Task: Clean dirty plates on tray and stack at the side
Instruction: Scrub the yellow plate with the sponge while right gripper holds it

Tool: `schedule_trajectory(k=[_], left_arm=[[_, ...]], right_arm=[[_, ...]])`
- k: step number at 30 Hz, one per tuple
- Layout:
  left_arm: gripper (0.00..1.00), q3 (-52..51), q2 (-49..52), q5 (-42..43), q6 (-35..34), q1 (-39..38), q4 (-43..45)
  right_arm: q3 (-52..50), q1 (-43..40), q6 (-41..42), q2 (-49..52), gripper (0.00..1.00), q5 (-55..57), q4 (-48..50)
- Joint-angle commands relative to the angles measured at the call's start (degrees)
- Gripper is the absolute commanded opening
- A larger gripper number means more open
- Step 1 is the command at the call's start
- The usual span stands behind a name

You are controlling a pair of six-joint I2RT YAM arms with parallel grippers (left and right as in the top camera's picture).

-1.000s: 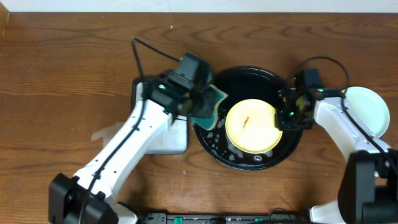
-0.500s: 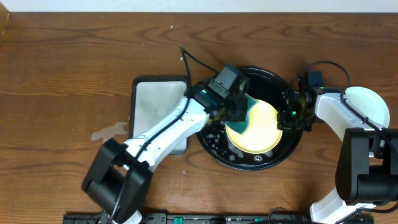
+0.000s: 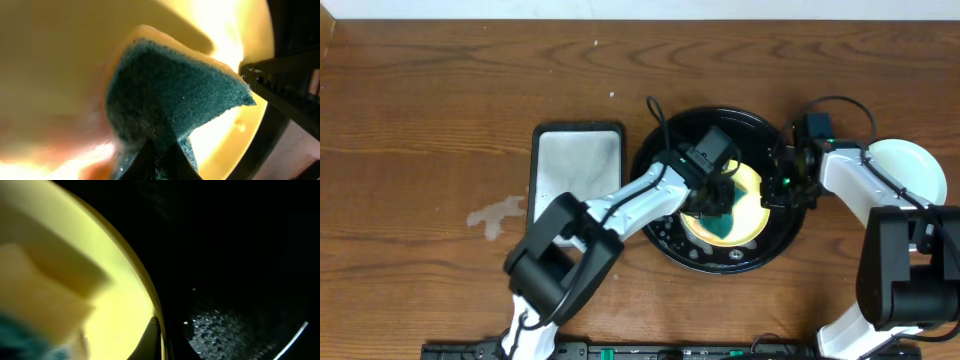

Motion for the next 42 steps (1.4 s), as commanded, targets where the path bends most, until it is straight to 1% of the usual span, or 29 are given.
schedule_trajectory(k=[1,3,6,7,9,11,14,16,18,22,24,26,27,32,36,40,42], left_arm=[[0.07,0.70,3.96,-5.18,-0.24,1.22,-2.03],[0.07,0.70,4.22,-13.35,-0.26,2.32,-6.62],[0.07,0.74,4.15,-28.81,-0.24,3.37,-15.26],[0.07,0.72,4.15,-32.52,-0.24,3.43,-17.68],[0.07,0.72,4.15,-38.25,-0.22,3.41,-21.57],[0.07,0.72,4.15,-39.65,1.92,3.41,-22.97],[0.07,0.72,4.15,-39.06,2.32,3.41,-22.60],[0.07,0.72,4.15,-34.88,2.34,3.41,-20.35],[0.07,0.72,4.17,-28.33,2.36,3.41,-17.00],[0.07,0.72,4.20,-8.31,2.23,3.39,-6.43],[0.07,0.72,4.20,1.27,0.81,2.99,-0.81],[0.07,0.72,4.20,6.47,-1.16,2.40,2.97],[0.07,0.72,4.20,7.52,-1.84,1.99,4.04],[0.07,0.59,4.22,7.80,-1.75,-0.46,4.17],[0.07,-0.02,4.22,6.73,-0.68,-1.18,0.79],[0.07,-0.04,4.20,-3.50,0.24,-0.83,-7.91],[0.07,-0.04,4.20,-10.95,1.27,-0.50,-12.31]], right_arm=[[-0.63,2.19,0.11,1.68,0.01,-0.28,-0.44],[-0.63,2.47,0.09,1.68,0.01,0.37,-0.74],[-0.63,3.04,-1.20,1.68,0.01,0.55,-1.31],[-0.63,3.21,-1.68,1.68,0.01,0.52,-1.44],[-0.63,3.41,-2.03,1.68,0.01,0.55,-1.75],[-0.63,3.41,-2.01,1.68,0.01,0.55,-1.86],[-0.63,3.41,-2.01,1.68,0.01,0.55,-1.73],[-0.63,3.43,-2.03,1.68,0.01,0.55,-1.77],[-0.63,3.43,-2.08,1.68,0.01,0.55,-1.86],[-0.63,3.56,-2.49,1.68,0.01,0.52,-1.77],[-0.63,3.67,-2.49,1.68,0.01,0.55,-1.77],[-0.63,3.72,-2.49,1.68,0.01,0.52,-1.73],[-0.63,3.72,-2.47,1.68,0.01,0.52,-1.73],[-0.63,3.72,-2.47,1.68,0.01,0.55,-1.86],[-0.63,3.72,-2.47,1.68,0.01,0.52,-1.95],[-0.63,3.72,-2.47,1.68,0.01,0.52,-2.14],[-0.63,3.72,-2.47,1.68,0.01,0.52,-2.21]])
